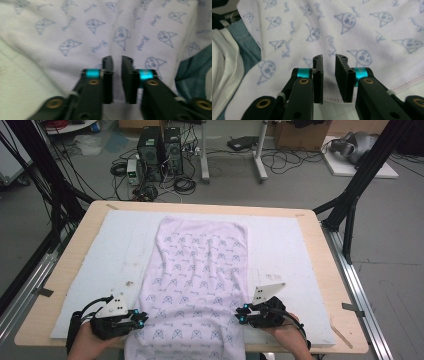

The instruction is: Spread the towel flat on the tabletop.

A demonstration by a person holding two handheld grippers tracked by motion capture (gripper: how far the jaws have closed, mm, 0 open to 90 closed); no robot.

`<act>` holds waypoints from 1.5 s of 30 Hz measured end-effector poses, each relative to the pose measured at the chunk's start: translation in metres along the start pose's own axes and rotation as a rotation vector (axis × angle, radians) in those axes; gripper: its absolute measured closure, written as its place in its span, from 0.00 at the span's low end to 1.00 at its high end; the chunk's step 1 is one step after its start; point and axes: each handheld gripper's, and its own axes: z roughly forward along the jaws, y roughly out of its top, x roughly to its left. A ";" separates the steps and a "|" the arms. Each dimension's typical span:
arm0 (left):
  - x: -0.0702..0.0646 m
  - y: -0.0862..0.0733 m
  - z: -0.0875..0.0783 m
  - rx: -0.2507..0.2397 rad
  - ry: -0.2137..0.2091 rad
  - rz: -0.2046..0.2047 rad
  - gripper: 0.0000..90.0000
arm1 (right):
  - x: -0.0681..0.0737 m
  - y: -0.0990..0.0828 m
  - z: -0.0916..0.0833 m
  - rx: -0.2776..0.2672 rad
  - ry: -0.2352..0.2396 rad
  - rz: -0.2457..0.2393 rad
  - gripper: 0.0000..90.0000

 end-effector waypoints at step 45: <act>-0.019 -0.018 -0.001 0.006 0.012 0.040 0.98 | 0.032 -0.018 0.003 0.021 0.121 -0.079 1.00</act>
